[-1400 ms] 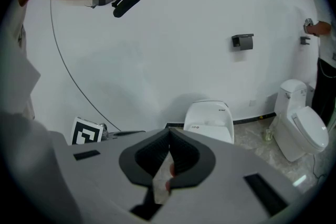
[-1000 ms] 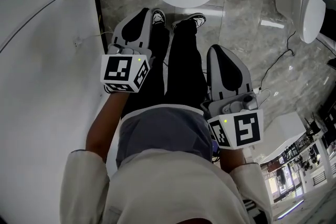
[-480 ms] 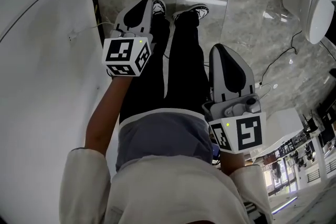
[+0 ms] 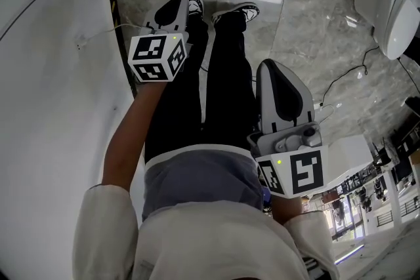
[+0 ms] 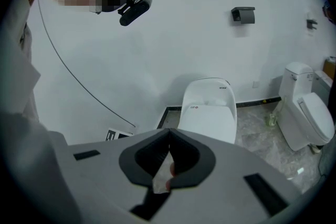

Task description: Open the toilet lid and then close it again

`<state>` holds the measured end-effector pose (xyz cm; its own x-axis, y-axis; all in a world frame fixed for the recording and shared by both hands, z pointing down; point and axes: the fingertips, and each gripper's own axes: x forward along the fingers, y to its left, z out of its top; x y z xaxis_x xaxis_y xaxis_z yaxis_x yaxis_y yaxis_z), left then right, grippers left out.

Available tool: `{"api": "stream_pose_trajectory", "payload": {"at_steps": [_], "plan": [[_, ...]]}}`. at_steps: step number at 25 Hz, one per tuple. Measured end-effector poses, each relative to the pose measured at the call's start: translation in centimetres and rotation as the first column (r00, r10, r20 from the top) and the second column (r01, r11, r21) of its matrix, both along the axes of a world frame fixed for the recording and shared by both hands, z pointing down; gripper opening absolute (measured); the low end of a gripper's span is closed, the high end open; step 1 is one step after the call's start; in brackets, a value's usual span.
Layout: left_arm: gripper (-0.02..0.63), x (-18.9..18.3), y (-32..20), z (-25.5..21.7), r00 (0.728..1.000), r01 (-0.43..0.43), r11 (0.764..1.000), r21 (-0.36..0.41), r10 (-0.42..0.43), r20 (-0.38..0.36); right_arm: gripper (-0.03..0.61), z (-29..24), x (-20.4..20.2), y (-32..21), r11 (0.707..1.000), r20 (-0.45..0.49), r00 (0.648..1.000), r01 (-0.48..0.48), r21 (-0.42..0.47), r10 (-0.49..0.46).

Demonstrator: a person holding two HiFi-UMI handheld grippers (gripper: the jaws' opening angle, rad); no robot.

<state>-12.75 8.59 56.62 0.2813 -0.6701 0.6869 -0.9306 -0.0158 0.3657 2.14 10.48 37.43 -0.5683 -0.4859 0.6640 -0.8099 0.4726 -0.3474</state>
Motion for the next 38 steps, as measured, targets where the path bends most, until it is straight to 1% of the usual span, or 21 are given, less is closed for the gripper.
{"api": "stream_pose_trajectory", "payload": {"at_steps": [9,16,17,18,19,20,25,27,32,38], "plan": [[0.009,0.4,0.1,5.8,0.997,0.044,0.993,-0.108,-0.051,-0.062,0.011,1.3,0.5,-0.1,1.000,-0.003,1.000,0.005,-0.023,-0.005],[0.011,0.9,0.3,10.5,0.988,0.072,0.978,-0.196,-0.097,-0.123,0.011,2.0,1.2,-0.3,0.999,-0.005,1.000,0.005,-0.044,-0.005],[0.014,1.1,0.2,11.2,0.985,0.075,0.975,-0.211,-0.105,-0.135,0.011,2.1,1.3,-0.4,0.999,-0.005,1.000,0.004,-0.047,-0.004],[0.033,1.3,0.2,11.8,0.982,0.078,0.971,-0.227,-0.115,-0.151,0.011,2.2,1.4,-0.5,0.999,-0.005,1.000,0.003,-0.049,-0.003],[0.065,1.5,0.2,12.4,0.978,0.083,0.967,-0.242,-0.126,-0.168,0.011,2.3,1.5,-0.6,0.999,-0.005,1.000,0.002,-0.052,-0.002],[0.081,1.7,0.3,13.0,0.973,0.088,0.963,-0.256,-0.138,-0.184,0.011,2.4,1.6,-0.5,0.998,-0.006,1.000,0.001,-0.056,-0.001],[0.117,2.2,0.1,15.9,0.949,0.130,0.944,-0.305,-0.208,-0.239,0.011,3.2,1.8,-0.5,0.997,-0.010,1.000,-0.002,-0.072,0.001],[0.127,2.1,0.1,17.0,0.936,0.151,0.933,-0.327,-0.241,-0.258,0.011,3.6,1.8,-0.5,0.997,-0.012,1.000,-0.002,-0.077,0.001],[0.153,2.3,-0.2,18.9,0.890,0.204,0.907,-0.368,-0.328,-0.316,0.011,4.6,1.8,-0.5,0.996,-0.017,1.000,0.010,-0.094,-0.011],[0.170,2.8,-0.3,20.2,0.868,0.217,0.895,-0.391,-0.360,-0.343,0.011,5.6,1.9,-0.5,0.993,-0.018,1.000,0.019,-0.116,-0.021]]}}
